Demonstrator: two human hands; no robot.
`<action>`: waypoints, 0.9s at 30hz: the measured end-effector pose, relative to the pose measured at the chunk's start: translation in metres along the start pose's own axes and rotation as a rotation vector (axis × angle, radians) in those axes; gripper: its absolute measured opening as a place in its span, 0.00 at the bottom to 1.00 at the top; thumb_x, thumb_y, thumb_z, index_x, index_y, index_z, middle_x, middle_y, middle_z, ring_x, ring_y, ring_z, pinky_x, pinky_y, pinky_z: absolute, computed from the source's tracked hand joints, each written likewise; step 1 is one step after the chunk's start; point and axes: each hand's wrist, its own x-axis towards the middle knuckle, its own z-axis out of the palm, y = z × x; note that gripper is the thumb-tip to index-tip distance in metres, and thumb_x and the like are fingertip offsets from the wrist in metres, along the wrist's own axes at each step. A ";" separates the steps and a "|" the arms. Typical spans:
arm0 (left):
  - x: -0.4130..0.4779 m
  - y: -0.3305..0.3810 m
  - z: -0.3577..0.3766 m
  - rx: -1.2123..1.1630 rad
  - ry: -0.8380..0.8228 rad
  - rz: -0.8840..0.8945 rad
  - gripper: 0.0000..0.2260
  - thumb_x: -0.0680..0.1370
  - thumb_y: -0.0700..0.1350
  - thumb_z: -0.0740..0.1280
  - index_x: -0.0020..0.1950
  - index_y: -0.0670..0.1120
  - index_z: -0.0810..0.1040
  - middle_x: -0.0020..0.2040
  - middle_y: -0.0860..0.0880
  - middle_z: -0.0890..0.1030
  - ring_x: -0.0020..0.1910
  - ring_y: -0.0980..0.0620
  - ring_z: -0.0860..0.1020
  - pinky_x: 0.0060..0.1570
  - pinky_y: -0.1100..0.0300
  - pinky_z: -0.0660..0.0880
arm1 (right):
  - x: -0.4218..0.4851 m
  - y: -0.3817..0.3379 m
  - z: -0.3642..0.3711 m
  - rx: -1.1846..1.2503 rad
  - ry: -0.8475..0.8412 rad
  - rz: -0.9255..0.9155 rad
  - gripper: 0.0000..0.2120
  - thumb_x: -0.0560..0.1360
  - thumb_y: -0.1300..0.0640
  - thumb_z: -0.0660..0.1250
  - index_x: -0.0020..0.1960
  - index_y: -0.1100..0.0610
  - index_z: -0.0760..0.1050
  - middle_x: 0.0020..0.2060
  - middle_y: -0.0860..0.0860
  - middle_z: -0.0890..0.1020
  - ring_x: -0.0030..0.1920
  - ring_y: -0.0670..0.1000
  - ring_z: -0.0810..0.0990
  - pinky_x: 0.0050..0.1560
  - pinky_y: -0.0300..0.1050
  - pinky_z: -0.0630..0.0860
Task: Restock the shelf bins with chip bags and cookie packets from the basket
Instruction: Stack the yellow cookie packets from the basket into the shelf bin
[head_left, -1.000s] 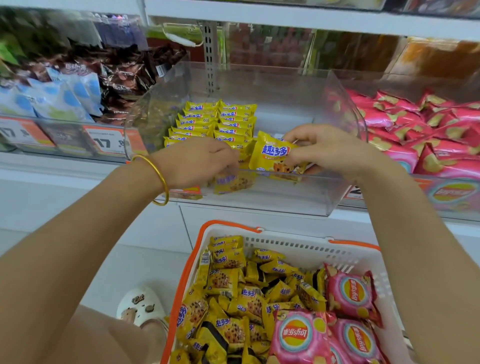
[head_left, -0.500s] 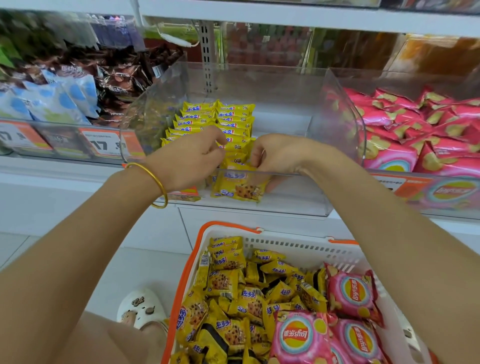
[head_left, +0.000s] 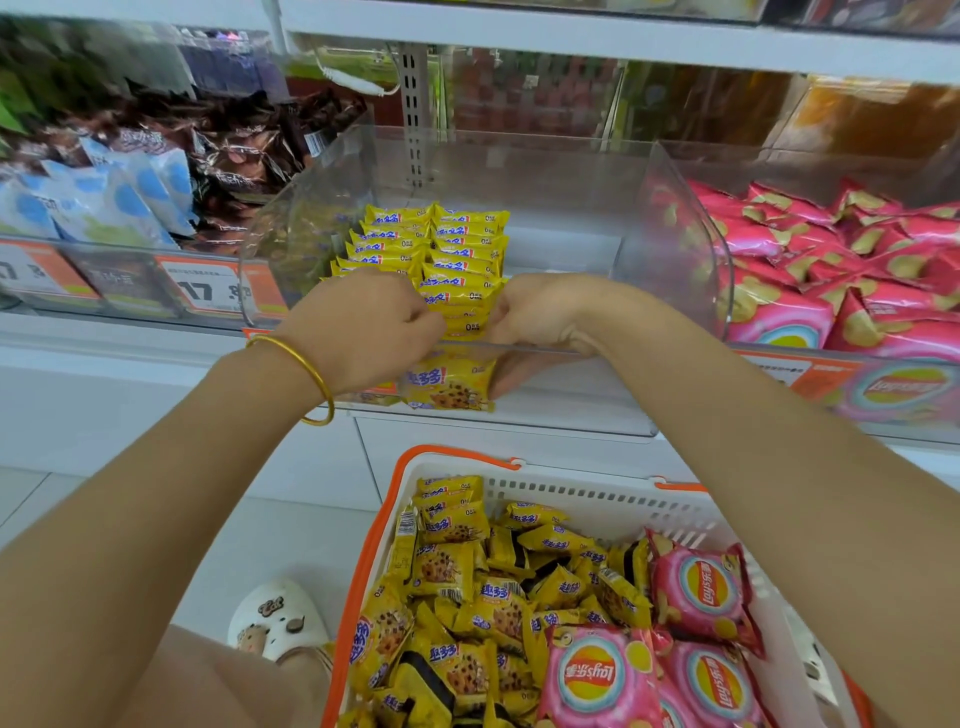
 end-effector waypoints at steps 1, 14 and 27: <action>-0.002 -0.001 0.001 0.023 0.015 -0.015 0.26 0.67 0.58 0.46 0.36 0.43 0.79 0.39 0.44 0.77 0.43 0.43 0.74 0.45 0.48 0.74 | 0.003 -0.002 0.001 -0.023 0.007 0.017 0.07 0.73 0.65 0.69 0.51 0.63 0.79 0.47 0.55 0.83 0.48 0.54 0.82 0.54 0.51 0.79; -0.043 0.028 0.008 -0.122 0.519 0.213 0.16 0.76 0.46 0.55 0.40 0.41 0.79 0.38 0.46 0.78 0.40 0.44 0.75 0.42 0.50 0.69 | -0.050 0.002 -0.009 -0.281 0.398 -0.233 0.08 0.77 0.64 0.60 0.46 0.65 0.77 0.44 0.61 0.83 0.46 0.57 0.83 0.51 0.51 0.79; -0.075 0.055 0.122 -0.129 -0.331 0.119 0.11 0.80 0.45 0.58 0.55 0.48 0.79 0.53 0.50 0.79 0.52 0.51 0.75 0.49 0.58 0.71 | -0.014 0.210 0.105 -0.502 -0.058 0.187 0.11 0.77 0.63 0.61 0.53 0.68 0.78 0.45 0.63 0.80 0.45 0.59 0.79 0.41 0.44 0.73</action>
